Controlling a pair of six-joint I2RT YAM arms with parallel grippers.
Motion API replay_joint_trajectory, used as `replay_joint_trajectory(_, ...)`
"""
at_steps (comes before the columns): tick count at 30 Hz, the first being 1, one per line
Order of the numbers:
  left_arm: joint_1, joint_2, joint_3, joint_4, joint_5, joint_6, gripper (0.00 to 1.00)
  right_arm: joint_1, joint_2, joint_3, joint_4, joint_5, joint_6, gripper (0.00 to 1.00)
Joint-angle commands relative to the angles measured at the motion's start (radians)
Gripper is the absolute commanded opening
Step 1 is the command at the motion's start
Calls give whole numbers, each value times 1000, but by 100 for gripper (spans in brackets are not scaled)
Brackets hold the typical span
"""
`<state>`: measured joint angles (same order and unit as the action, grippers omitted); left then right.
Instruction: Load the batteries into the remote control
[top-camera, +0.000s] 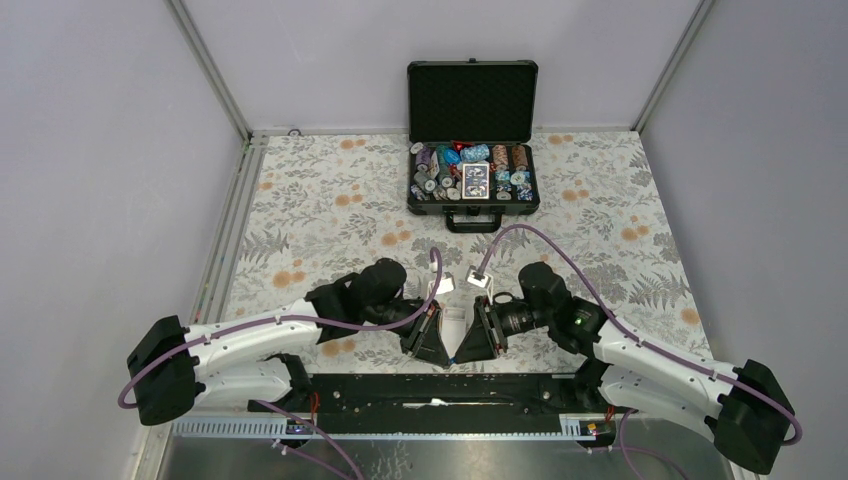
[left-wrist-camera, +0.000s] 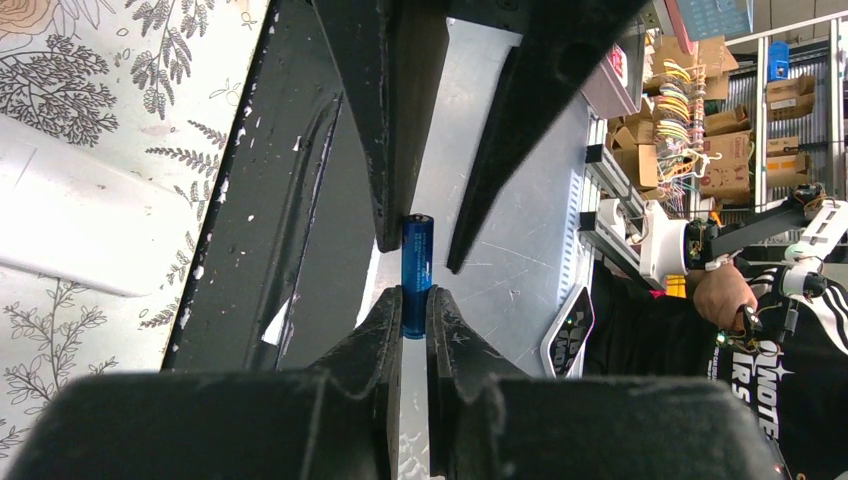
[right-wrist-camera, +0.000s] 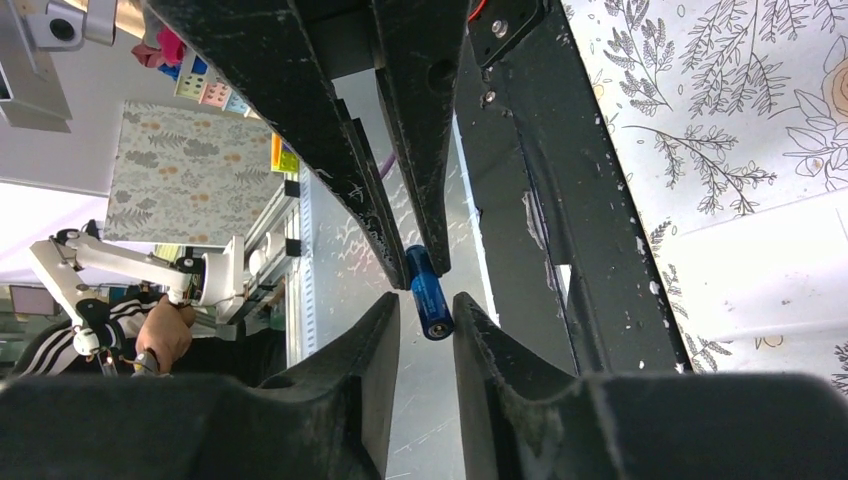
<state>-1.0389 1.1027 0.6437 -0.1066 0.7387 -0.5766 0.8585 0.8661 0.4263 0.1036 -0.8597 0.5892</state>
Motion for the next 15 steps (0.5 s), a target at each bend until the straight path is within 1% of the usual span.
replay_joint_trajectory(1,-5,1,-13,57,30,0,0,13,-2,-7,60,-42,13,29)
replay_joint_trajectory(3,-4,4,-13,57,29,0,0,14,0,-8,64,-41,15,19)
replay_joint_trajectory(6,-5,10,-12,57,28,0,0,16,2,-9,67,-39,14,1)
replay_joint_trajectory(8,-4,10,-12,54,24,-2,0,17,-2,-10,67,-37,15,0)
replay_joint_trajectory(11,-3,4,-9,32,-9,1,15,17,-17,-8,56,-20,9,0)
replay_joint_trajectory(12,-3,0,-9,23,-22,3,22,17,-21,-7,46,-8,3,0)
replay_joint_trajectory(14,-1,-9,-11,15,-53,4,37,17,-32,-1,23,13,-10,0)
replay_joint_trajectory(15,1,-14,-14,12,-66,2,43,18,-35,3,10,26,-16,0)
